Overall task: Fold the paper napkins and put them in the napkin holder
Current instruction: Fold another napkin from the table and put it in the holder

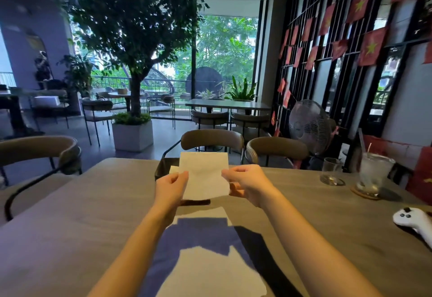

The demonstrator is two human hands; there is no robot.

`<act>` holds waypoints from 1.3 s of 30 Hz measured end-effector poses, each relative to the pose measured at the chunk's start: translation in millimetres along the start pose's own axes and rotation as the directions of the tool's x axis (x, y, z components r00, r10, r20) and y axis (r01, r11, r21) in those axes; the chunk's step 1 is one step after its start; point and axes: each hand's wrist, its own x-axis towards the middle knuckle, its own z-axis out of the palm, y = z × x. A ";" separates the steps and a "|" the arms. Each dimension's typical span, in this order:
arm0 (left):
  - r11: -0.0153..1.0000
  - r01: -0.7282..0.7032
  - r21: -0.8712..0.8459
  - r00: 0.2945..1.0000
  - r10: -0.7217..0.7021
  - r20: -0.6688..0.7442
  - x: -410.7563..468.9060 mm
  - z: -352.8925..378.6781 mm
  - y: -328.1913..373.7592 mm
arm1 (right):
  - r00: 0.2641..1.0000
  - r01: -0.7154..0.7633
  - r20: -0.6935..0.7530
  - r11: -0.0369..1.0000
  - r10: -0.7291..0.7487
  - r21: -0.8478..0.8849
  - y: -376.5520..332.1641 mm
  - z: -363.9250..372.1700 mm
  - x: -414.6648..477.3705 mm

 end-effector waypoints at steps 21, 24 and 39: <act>0.536 -0.025 0.844 0.998 0.065 -0.012 169.3 -37.3 -23.9 | 0.995 -0.006 -0.057 0.512 -0.083 -0.859 2.8 73.7 162.4; 0.468 0.013 0.884 0.995 -0.095 0.036 176.7 -37.8 -27.1 | 0.996 0.030 0.004 0.318 -0.084 -0.947 -5.4 77.1 161.3; 0.301 -0.178 0.937 0.917 0.397 0.047 139.8 -24.9 -16.5 | 0.934 0.235 0.109 0.357 -0.341 -0.904 8.0 71.6 147.7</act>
